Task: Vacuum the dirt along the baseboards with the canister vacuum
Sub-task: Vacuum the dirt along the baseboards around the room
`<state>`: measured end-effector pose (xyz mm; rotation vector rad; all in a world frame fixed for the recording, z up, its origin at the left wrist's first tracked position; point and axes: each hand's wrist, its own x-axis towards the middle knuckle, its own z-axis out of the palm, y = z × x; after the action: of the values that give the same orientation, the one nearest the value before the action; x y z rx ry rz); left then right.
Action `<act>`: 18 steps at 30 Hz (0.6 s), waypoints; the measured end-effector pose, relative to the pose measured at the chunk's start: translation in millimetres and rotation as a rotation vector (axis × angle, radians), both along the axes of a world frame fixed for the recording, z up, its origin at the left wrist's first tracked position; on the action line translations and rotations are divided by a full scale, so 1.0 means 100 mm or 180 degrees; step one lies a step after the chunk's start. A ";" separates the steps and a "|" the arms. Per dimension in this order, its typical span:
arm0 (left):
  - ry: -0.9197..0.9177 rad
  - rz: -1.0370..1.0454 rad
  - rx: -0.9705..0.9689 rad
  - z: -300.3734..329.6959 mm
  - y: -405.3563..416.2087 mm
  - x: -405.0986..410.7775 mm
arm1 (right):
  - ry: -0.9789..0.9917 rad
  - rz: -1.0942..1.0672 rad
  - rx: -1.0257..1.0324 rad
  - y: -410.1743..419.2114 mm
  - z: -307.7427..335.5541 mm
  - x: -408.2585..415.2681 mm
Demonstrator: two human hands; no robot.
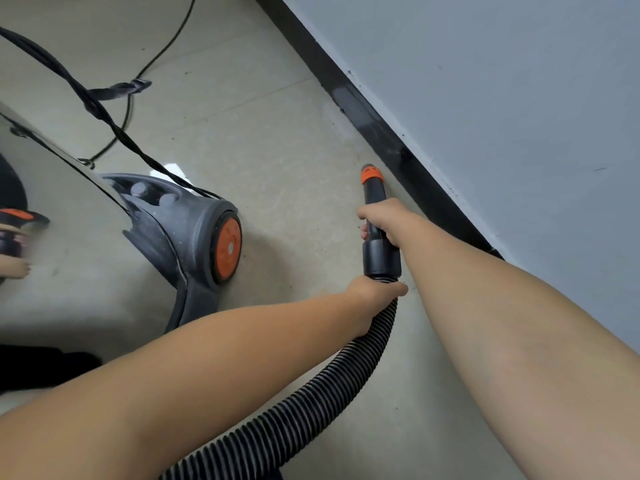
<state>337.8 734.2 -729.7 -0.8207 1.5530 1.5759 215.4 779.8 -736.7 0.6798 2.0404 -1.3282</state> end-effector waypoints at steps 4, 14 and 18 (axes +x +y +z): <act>-0.0094 -0.0126 -0.0094 0.04 -0.12 -0.01 | -0.0044 0.0020 -0.0134 -0.08 0.00 -0.02; -0.0066 -0.0118 -0.0258 0.20 0.02 0.92 | -0.0231 0.0024 -0.0127 -0.03 -0.02 0.84; -0.0190 -0.0236 -0.0264 0.16 0.01 1.35 | -0.0135 -0.0015 0.0042 -0.04 -0.15 1.30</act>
<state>472.6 735.3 -713.9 -0.8383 1.5965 1.4297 345.4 775.7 -751.8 0.7131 2.0168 -1.2933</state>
